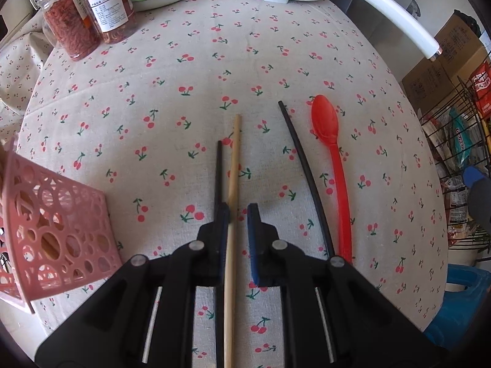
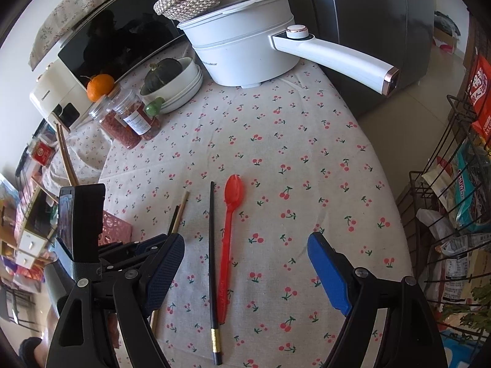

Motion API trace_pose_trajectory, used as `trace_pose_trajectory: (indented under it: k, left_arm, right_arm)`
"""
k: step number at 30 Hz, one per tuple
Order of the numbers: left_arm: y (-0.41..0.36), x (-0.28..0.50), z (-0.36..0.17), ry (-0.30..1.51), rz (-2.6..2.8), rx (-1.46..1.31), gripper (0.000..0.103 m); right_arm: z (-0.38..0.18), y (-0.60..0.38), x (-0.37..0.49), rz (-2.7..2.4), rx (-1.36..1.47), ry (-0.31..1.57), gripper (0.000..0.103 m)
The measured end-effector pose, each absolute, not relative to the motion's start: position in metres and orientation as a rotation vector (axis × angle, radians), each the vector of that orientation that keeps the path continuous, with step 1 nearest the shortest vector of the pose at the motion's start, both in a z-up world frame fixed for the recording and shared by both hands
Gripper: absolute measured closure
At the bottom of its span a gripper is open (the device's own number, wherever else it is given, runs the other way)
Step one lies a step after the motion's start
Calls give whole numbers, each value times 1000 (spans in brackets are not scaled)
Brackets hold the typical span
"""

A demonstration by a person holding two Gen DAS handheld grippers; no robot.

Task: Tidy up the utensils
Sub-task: 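Lift the wooden chopstick with the left tool while the right tool grasps a black chopstick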

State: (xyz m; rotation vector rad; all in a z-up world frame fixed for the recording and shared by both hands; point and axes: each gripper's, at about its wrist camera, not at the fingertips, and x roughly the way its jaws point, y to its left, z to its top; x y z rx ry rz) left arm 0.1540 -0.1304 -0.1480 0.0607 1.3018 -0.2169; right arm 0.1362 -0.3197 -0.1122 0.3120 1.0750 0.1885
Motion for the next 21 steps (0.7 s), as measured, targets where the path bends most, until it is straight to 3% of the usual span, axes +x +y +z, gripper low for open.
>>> trace_pose_trajectory:
  k: [10, 21]
  left_arm:
    - [-127, 160, -149, 1284, -230, 57, 95]
    - [-85, 92, -74, 1037, -360, 60, 96]
  right_arm:
    - [-117, -319, 140, 174, 308, 1091, 19]
    - [-124, -292, 148, 232, 290, 1120, 19]
